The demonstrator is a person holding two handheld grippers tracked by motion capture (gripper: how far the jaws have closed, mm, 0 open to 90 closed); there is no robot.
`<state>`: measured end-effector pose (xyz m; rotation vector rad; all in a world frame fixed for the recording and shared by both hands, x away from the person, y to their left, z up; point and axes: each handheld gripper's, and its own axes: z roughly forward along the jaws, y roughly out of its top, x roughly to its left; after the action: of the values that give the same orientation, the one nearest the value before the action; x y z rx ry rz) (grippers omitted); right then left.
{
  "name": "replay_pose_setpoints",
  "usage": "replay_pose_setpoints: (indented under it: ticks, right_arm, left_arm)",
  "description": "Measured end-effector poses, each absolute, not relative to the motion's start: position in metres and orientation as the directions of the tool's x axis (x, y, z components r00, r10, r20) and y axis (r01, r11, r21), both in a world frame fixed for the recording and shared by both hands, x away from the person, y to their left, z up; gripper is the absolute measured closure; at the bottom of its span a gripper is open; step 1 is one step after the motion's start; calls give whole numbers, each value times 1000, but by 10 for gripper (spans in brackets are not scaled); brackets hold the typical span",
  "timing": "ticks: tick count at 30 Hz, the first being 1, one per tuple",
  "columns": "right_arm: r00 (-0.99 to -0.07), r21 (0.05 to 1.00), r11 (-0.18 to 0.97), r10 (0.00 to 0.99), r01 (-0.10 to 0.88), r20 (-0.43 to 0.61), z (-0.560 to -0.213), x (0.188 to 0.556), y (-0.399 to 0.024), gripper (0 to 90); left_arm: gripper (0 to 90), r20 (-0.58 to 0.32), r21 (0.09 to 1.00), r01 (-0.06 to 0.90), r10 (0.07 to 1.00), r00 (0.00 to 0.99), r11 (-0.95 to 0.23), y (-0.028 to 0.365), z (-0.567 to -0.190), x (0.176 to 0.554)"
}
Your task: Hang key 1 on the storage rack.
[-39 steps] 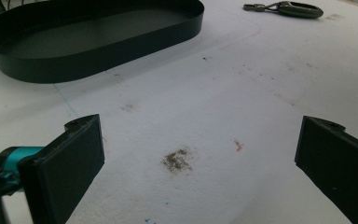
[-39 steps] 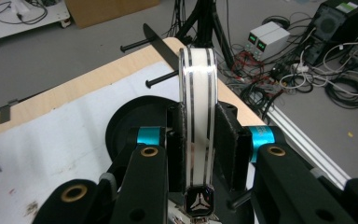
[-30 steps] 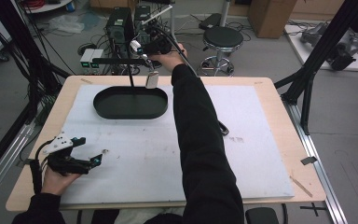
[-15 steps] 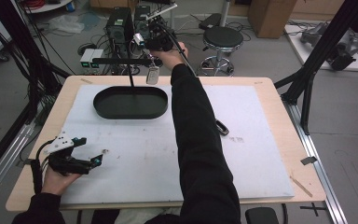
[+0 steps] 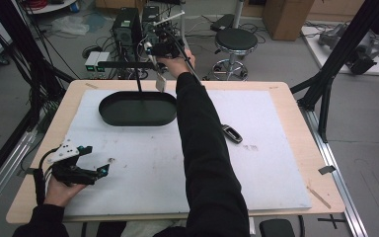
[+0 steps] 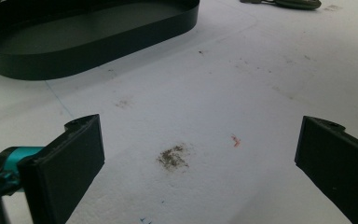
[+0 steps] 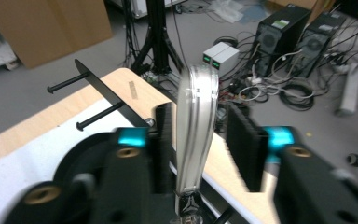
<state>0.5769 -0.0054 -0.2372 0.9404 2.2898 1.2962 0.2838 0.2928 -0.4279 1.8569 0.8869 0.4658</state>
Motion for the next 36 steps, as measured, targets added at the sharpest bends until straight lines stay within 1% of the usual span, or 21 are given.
replay_pose_setpoints:
  ticks: [1,2,3,4,7,8,9,12,13,17,22,25,30,34,36]
  right_arm:
    - [-722,847,357,690,394,45,-241,578,-7,502]
    - [-722,847,357,690,394,45,-241,578,-7,502]
    - [-721,841,355,691,409,59,-246,579,-9,439]
    - [-721,841,355,691,409,59,-246,579,-9,439]
    - [-734,827,356,672,436,97,-254,580,-16,227]
    - [-734,827,356,672,436,97,-254,580,-16,227]
    - [-736,812,380,671,444,89,-259,580,-18,107]
    - [-742,794,391,661,466,111,-263,579,-21,88]
    - [-732,763,393,664,514,151,-268,579,-24,6]
    - [-738,755,422,663,503,121,-276,573,-30,6]
    - [-747,770,413,654,487,122,-277,565,-40,6]
    - [-753,774,429,652,465,91,-275,558,-49,7]
    - [-763,785,413,637,461,112,-274,551,-61,7]
    - [-766,789,413,633,455,111,-277,544,-69,7]
    - [-765,783,427,637,452,93,-284,540,-76,7]
  left_arm:
    - [17,-68,896,372,751,657,-244,293,-428,283]
    - [17,-68,896,372,751,657,-244,293,-428,283]
    - [17,-67,896,371,751,657,-245,293,-428,283]
    - [17,-67,896,371,751,657,-245,293,-428,283]
    - [17,-66,895,372,751,657,-246,292,-428,283]
    - [17,-66,895,372,751,657,-246,292,-428,283]
    - [17,-67,894,373,750,658,-247,292,-428,283]
    - [17,-67,894,374,750,658,-248,292,-428,284]
    - [17,-69,894,374,749,659,-247,292,-428,284]
    - [17,-66,893,374,750,658,-250,292,-428,284]
    - [18,-64,892,376,752,656,-251,292,-428,282]
    - [17,-62,891,376,753,655,-254,292,-428,282]
    - [17,-61,890,377,753,655,-256,292,-428,283]
    - [17,-60,889,378,754,655,-258,291,-428,283]
    - [17,-59,888,379,752,657,-262,291,-428,282]
